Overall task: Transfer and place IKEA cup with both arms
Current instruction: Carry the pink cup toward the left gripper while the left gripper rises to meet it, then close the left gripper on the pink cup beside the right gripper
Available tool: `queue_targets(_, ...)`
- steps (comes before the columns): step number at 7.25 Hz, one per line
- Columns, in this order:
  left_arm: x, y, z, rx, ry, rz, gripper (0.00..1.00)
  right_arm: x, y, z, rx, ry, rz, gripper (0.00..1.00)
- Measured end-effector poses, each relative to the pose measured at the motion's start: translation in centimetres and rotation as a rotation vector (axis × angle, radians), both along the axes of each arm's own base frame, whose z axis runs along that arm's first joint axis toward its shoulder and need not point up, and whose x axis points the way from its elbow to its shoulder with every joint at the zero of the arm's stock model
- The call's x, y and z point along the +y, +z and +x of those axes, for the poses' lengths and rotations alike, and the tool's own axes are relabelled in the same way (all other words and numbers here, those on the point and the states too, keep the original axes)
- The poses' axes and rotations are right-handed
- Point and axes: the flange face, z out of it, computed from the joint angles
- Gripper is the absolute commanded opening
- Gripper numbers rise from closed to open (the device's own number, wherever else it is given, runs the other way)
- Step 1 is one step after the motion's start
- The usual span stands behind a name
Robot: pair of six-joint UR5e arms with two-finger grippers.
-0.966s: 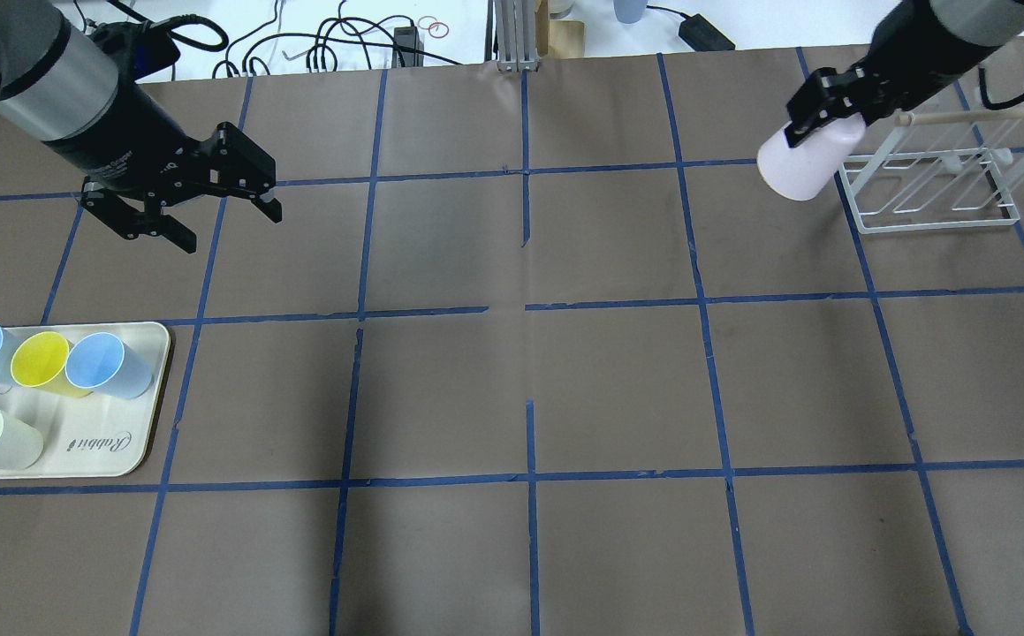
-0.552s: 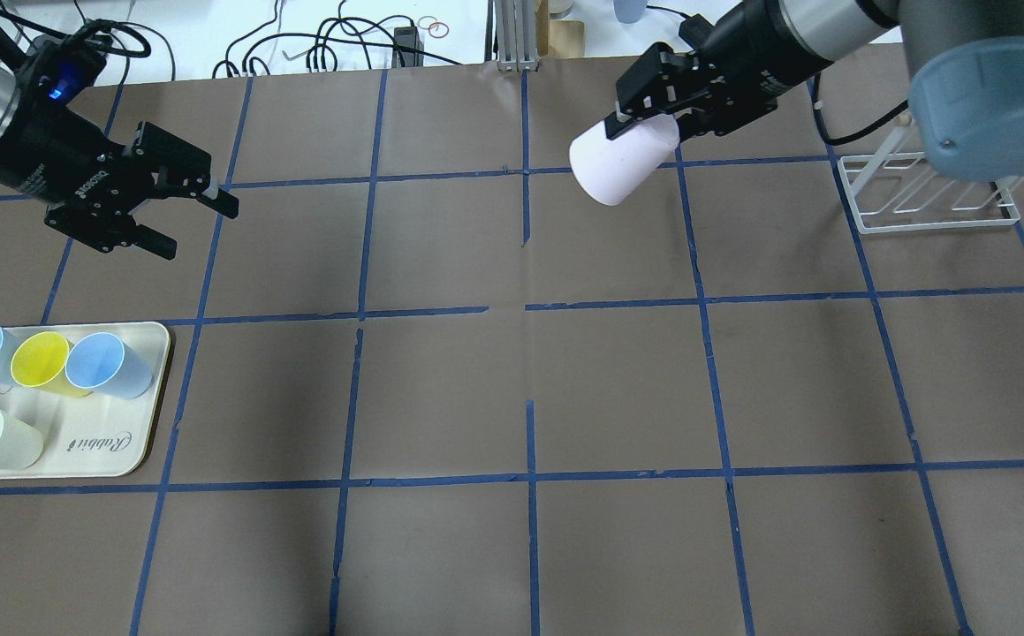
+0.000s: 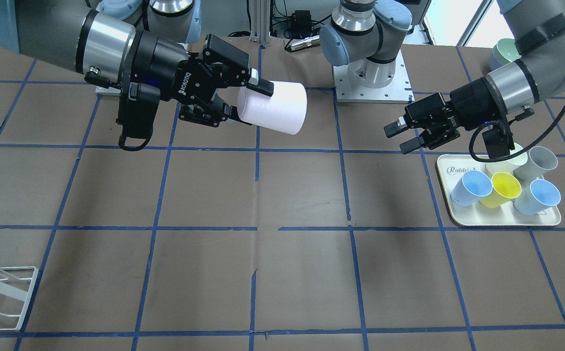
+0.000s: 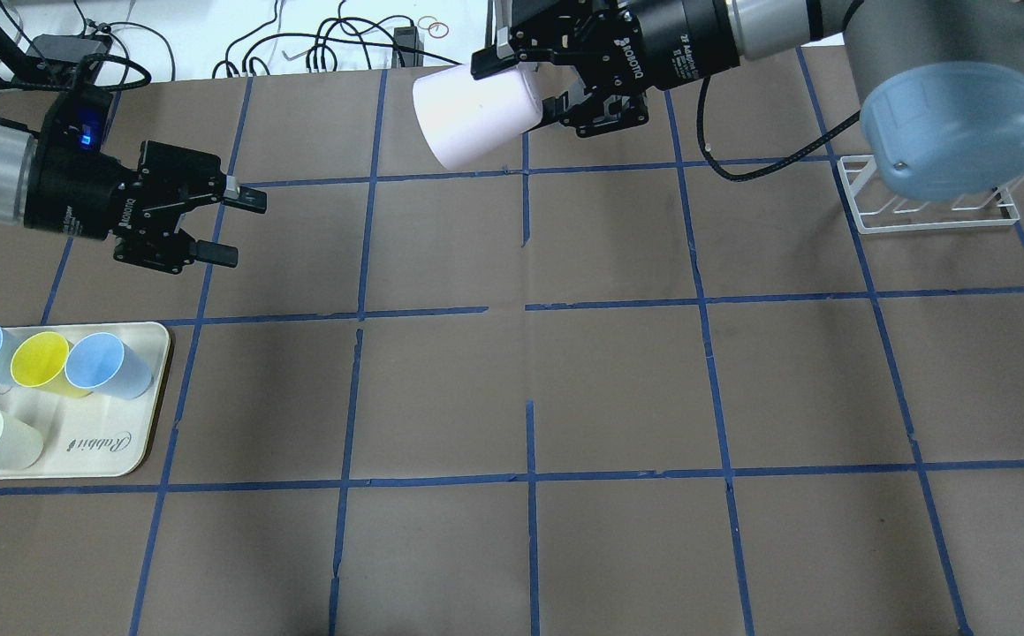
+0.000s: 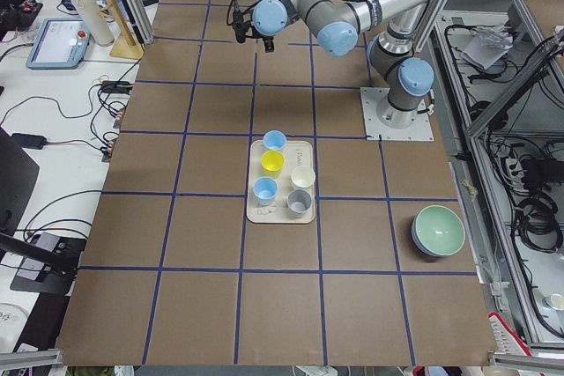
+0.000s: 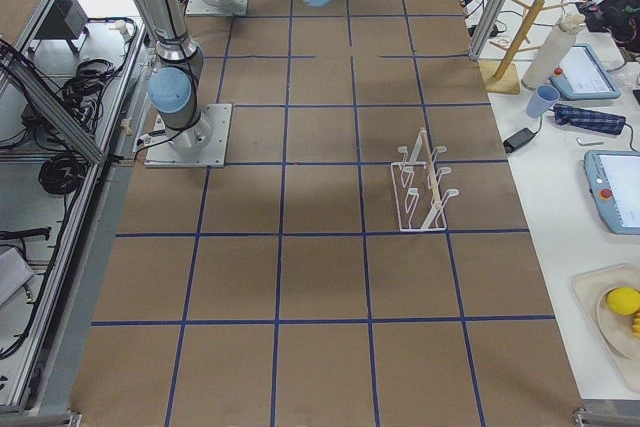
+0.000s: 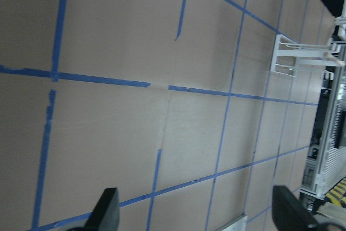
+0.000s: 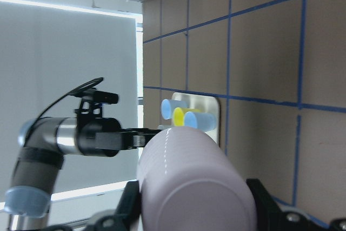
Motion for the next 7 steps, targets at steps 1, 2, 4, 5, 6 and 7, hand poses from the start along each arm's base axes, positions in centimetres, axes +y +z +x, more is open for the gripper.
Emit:
queue_targets(1,-0.1,-0.4,-1.5,0.083,0.016,-0.020,1.00,-0.1,-1.2,0.2,-0.129,-0.001,0.071,0.00)
queue_targets(2,-0.3,0.1,-3.8,0.167,0.021,-0.054,1.00,0.0,-2.6,0.3,-0.208,-0.005,0.122,0.00)
queue_targets(4,-0.5,3.3,-7.5,0.312,0.033,-0.135,1.00,0.5,-5.6,0.2,-0.291,-0.018,0.201,0.00)
queue_targets(5,-0.3,5.2,-8.3,0.344,0.043,-0.164,1.00,0.6,-6.2,0.2,-0.321,-0.022,0.221,0.00)
queue_targets(6,-0.1,7.0,-8.8,0.370,0.050,-0.186,1.00,0.6,-6.3,0.2,-0.334,-0.024,0.232,0.00)
queue_targets(7,0.0,8.3,-9.5,0.392,0.049,-0.208,1.00,0.6,-6.3,0.3,-0.339,-0.024,0.239,0.00)
